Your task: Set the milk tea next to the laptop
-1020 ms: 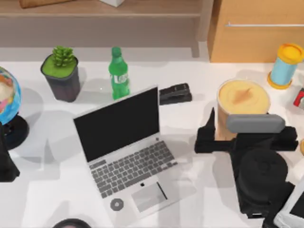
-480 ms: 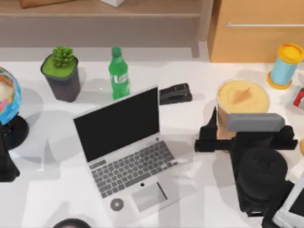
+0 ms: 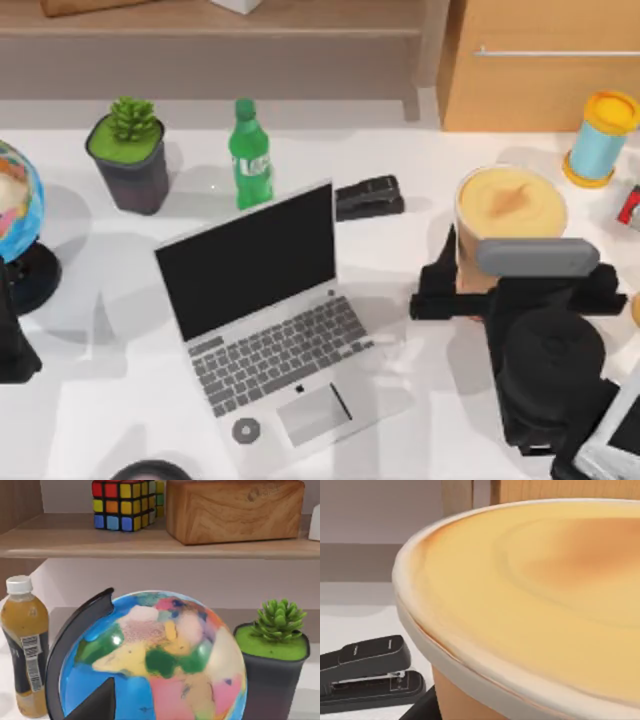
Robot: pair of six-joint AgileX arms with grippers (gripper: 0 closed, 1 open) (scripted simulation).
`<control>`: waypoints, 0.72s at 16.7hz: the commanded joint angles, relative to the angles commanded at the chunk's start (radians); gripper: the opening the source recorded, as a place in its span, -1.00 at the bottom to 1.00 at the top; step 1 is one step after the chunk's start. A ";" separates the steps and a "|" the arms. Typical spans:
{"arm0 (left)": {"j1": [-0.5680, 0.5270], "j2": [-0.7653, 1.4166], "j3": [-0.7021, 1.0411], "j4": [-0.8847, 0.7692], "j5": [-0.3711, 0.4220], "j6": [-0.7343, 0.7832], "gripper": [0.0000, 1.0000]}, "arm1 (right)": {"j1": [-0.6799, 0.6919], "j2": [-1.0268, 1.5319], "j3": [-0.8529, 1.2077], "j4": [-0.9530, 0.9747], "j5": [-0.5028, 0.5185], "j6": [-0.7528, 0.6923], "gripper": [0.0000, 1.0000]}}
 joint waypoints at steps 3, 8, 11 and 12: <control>0.000 0.000 0.000 0.000 0.000 0.000 1.00 | 0.000 0.000 0.000 0.000 0.000 0.000 -1.00; 0.000 0.000 0.000 0.000 0.000 0.000 1.00 | 0.000 0.000 0.000 0.000 0.000 0.000 -1.00; 0.000 0.000 0.000 0.000 0.000 0.000 1.00 | 0.000 -0.016 -0.002 -0.015 0.000 0.001 -1.00; 0.000 0.000 0.000 0.000 0.000 0.000 1.00 | 0.000 -0.028 -0.002 -0.027 0.000 0.002 -1.00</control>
